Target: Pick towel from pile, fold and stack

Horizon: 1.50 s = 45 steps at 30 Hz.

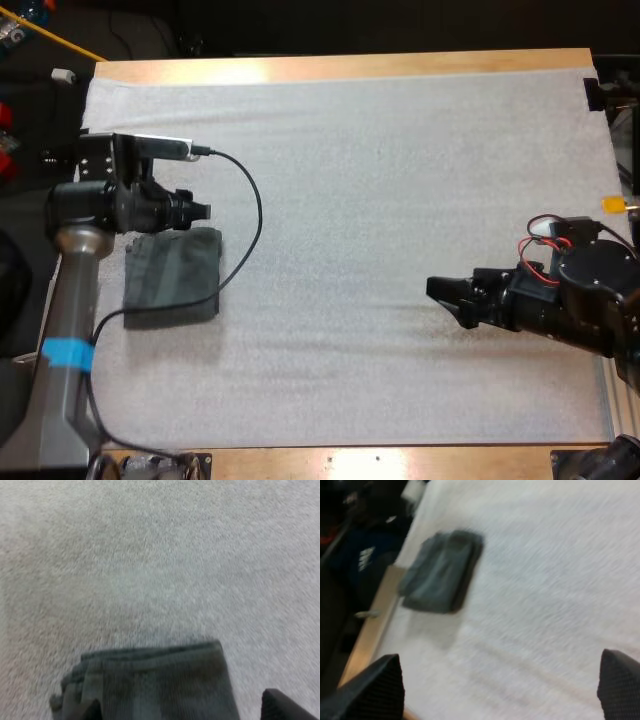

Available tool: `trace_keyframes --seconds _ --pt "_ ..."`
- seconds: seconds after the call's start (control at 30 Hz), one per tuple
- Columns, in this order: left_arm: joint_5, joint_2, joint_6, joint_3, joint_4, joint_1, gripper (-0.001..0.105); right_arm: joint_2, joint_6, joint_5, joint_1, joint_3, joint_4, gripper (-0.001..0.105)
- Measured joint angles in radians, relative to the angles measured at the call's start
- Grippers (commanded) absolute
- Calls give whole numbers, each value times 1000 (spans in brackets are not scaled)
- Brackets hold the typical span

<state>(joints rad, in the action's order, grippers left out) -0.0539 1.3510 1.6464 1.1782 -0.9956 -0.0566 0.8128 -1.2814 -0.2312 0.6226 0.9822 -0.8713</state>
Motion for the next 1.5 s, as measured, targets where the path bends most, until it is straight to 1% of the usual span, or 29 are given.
trace_keyframes --seconds 0.23,0.33,0.43,0.57,0.83,1.03,1.13,1.2,1.33,1.5 --pt "-2 -116 0 0 -69 0 62 0 -90 151 0 0 0 77" --pt "-3 -153 0 0 -96 0 62 14 -118 164 -36 0 2 77" --pt "-3 -185 0 0 -119 0 62 49 -132 169 -121 0 2 77" --pt "-3 -218 0 0 -137 0 62 92 -184 128 -258 0 2 77" --pt "-3 -261 0 0 -170 0 62 97 -264 109 -515 0 -15 77" --pt "-5 -283 0 0 -195 0 62 55 -336 101 -672 0 -93 77" --pt "-5 -297 0 0 -209 0 62 4 -362 101 -728 0 -109 77" --pt "-5 -308 0 0 -209 0 62 -33 -370 103 -749 0 -111 77" --pt "-5 -346 0 0 -209 0 62 -104 -436 103 -755 0 -125 77" --pt "-5 -417 0 0 -209 0 62 -198 -507 103 -755 0 -197 77"
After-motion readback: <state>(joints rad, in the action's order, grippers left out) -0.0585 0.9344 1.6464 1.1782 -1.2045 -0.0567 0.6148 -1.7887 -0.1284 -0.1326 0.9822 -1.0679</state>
